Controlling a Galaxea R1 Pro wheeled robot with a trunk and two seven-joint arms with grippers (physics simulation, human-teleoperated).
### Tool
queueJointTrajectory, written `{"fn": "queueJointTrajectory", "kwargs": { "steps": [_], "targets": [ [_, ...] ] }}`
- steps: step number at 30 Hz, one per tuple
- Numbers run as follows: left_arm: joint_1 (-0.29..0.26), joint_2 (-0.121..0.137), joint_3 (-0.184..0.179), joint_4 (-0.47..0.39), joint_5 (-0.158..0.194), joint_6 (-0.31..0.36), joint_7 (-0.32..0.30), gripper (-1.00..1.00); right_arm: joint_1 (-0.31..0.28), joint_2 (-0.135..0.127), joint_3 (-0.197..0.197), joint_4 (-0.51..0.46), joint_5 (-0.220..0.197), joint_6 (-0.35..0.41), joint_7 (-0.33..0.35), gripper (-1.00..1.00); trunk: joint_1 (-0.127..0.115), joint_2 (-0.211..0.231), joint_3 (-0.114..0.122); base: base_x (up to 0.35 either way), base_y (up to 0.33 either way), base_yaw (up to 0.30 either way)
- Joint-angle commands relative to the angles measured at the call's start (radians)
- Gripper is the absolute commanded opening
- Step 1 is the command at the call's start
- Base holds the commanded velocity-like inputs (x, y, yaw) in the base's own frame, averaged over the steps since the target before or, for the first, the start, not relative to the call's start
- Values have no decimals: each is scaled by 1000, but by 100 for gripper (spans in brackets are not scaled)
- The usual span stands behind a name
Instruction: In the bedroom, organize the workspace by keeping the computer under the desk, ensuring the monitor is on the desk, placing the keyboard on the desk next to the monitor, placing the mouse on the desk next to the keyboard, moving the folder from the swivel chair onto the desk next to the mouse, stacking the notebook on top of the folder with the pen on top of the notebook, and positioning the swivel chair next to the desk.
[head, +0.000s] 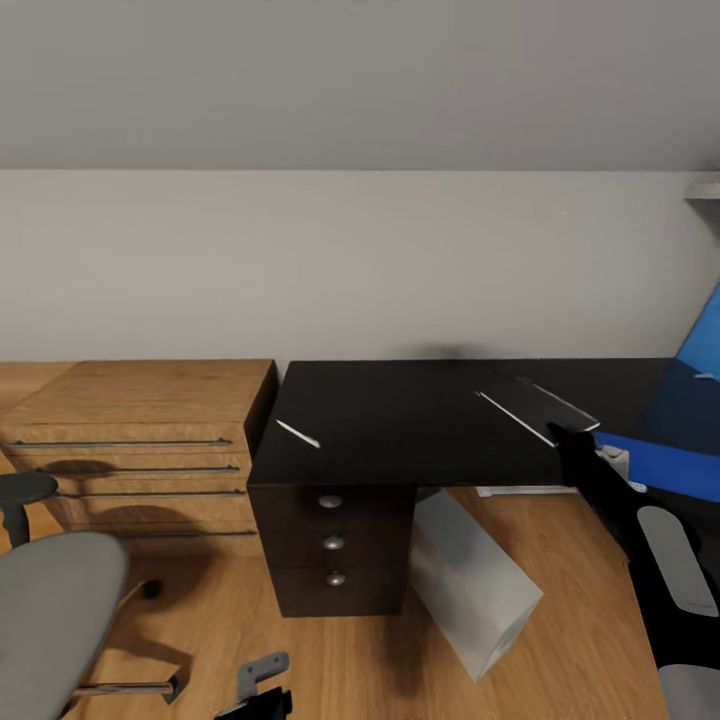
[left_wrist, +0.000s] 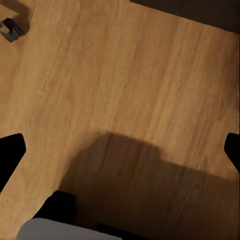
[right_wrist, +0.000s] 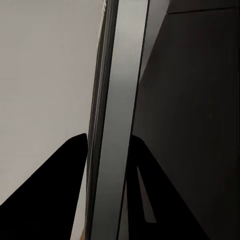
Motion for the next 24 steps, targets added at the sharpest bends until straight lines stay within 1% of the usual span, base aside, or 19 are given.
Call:
{"fn": "queueJointTrajectory", "kwargs": {
  "steps": [1, 2, 4, 8, 9, 24],
  "targets": [
    [-1, 1, -5, 14, 4, -15, -9, 100, -1, 0, -2, -3, -11, 4, -8, -100, 0, -1, -1, 0, 0, -238],
    [-1, 0, -5, 42, 4, -49, -35, 100, -1, 0, -2, -4, -11, 3, -8, -100, 0, -1, -2, 0, 0, -241],
    [-1, -2, -5, 89, 4, -111, -64, 100, -1, 0, -3, -6, -10, 3, -8, -100, 0, -1, -3, 0, 0, -245],
    [-1, -3, -7, 126, 4, -169, -78, 100, -1, 0, -4, -8, -10, 3, -8, -100, 0, -1, -4, 0, 0, -248],
    [-1, -3, -7, 137, 4, -190, -82, 100, -1, 0, -12, -7, -9, 2, -8, -100, 0, -1, -5, 0, 0, -250],
    [-1, -3, -8, 145, 4, -207, -83, 100, -1, 0, -37, -1, -8, -1, -6, -100, 0, -1, -11, 0, -9, -249]
  ]
}}
